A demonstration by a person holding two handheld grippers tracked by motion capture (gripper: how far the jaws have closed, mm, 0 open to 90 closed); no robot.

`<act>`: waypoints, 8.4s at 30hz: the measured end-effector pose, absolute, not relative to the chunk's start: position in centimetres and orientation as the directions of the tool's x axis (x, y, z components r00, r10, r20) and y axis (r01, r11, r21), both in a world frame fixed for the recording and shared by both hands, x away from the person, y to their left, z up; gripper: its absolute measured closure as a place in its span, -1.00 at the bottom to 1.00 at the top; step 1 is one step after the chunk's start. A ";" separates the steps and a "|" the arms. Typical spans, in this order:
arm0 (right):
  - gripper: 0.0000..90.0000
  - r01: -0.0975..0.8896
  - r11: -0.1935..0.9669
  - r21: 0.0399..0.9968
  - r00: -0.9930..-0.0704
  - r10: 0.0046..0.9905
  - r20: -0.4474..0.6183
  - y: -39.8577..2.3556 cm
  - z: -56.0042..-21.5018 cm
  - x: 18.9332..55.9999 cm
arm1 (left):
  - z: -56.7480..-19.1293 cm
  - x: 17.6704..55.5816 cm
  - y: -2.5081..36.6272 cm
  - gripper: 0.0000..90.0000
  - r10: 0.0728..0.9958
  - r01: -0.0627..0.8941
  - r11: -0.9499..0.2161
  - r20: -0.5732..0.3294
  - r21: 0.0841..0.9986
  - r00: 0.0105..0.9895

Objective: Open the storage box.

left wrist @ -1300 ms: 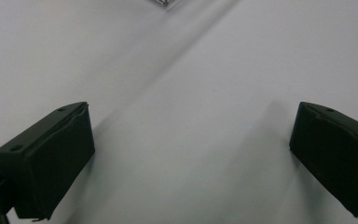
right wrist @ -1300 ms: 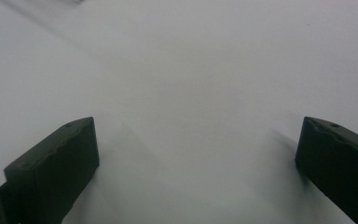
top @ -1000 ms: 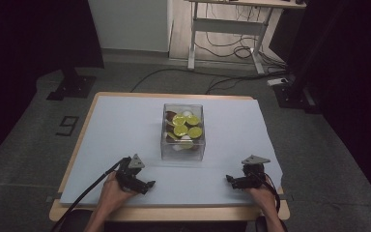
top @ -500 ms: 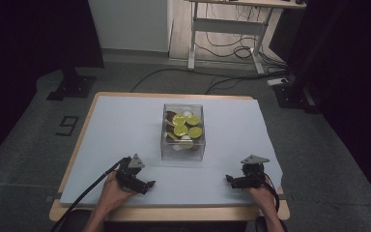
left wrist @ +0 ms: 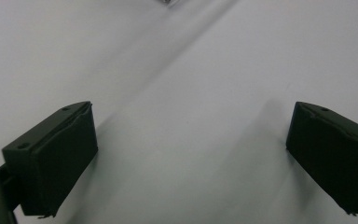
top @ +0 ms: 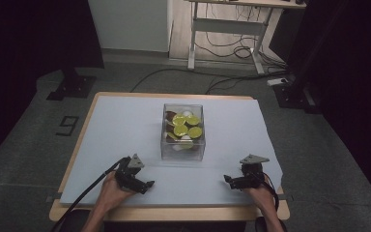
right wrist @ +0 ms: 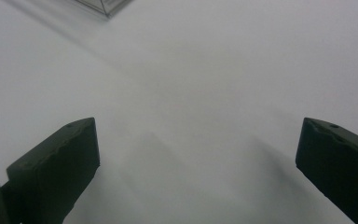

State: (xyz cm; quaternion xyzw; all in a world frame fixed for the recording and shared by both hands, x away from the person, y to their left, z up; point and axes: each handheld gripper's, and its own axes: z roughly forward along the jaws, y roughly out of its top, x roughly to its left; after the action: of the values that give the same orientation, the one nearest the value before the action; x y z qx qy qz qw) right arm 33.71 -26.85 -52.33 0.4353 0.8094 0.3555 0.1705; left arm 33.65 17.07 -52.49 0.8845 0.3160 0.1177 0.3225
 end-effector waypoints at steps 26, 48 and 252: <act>-1.00 0.543 0.413 0.731 -0.646 0.762 0.050 -23.9 -50.2 33.2 | -49.3 32.9 16.7 -0.66 0.597 0.412 -0.561 0.006 0.718 0.802; -0.66 0.482 0.404 0.777 -0.694 0.717 0.058 -21.4 -47.8 33.9 | -46.1 34.2 14.0 -0.43 0.544 0.354 -0.545 -0.001 0.760 0.839; 0.76 0.382 0.511 0.770 -0.837 0.544 0.055 -14.0 -46.7 26.9 | -47.8 26.2 9.8 0.75 0.498 0.296 -0.495 -0.012 0.817 0.867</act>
State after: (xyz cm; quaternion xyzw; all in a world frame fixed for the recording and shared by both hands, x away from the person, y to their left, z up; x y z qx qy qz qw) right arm 26.92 -13.97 -46.67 0.2680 0.8638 0.4154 0.0973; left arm 26.19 9.84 -47.76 0.8572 0.2317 0.1134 0.4457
